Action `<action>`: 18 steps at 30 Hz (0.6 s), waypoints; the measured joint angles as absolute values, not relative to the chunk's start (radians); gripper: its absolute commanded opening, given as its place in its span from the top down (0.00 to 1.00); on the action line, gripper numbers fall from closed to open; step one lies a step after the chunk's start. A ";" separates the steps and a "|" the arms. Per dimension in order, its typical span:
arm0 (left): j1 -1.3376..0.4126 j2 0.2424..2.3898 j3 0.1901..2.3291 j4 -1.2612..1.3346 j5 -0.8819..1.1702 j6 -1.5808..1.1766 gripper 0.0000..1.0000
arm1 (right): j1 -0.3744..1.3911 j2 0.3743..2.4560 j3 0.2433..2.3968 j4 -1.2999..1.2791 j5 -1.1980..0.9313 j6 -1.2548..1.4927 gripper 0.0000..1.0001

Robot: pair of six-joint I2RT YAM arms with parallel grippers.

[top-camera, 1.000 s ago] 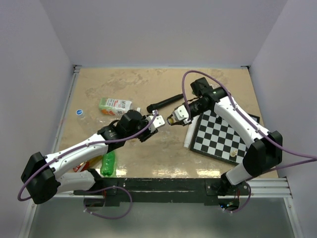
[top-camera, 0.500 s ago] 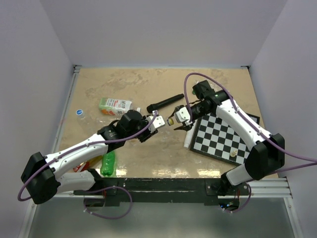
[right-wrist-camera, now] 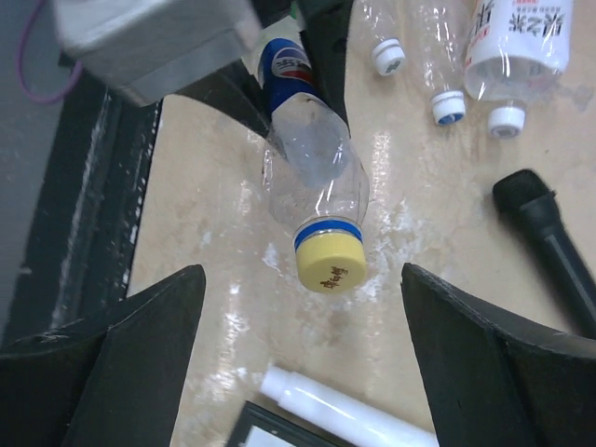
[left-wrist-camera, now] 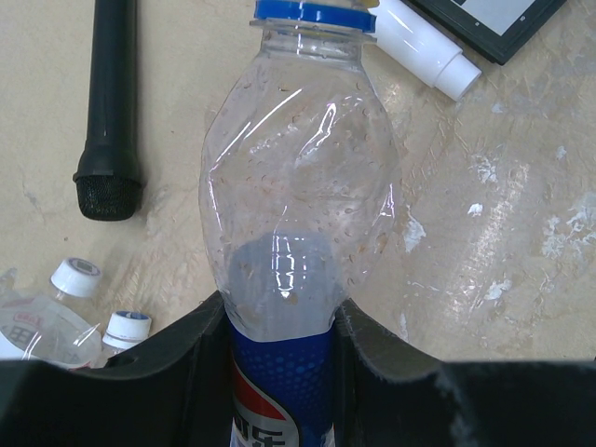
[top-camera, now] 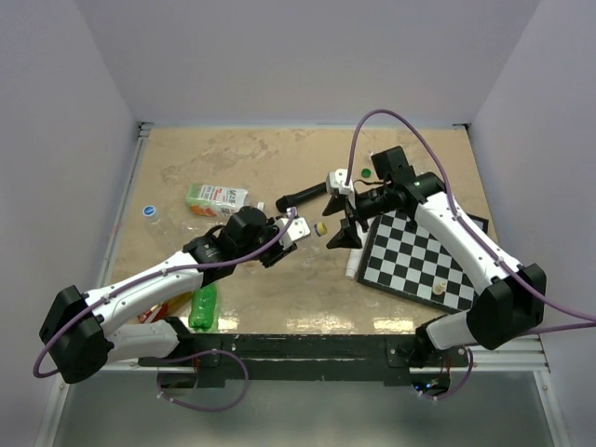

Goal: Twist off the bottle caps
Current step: Unscrew the bottle cap from the plastic bottle.

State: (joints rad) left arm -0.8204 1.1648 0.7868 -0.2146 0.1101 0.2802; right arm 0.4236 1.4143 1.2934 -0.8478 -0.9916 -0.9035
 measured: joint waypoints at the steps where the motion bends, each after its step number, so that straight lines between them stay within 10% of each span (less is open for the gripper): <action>1: -0.820 1.165 0.787 -0.215 0.110 0.280 1.00 | 0.422 1.415 1.286 -0.828 -0.992 -0.861 0.12; 18: -0.820 1.165 0.787 -0.215 0.110 0.280 1.00 | 0.413 1.510 1.269 -0.740 -1.014 -0.542 0.46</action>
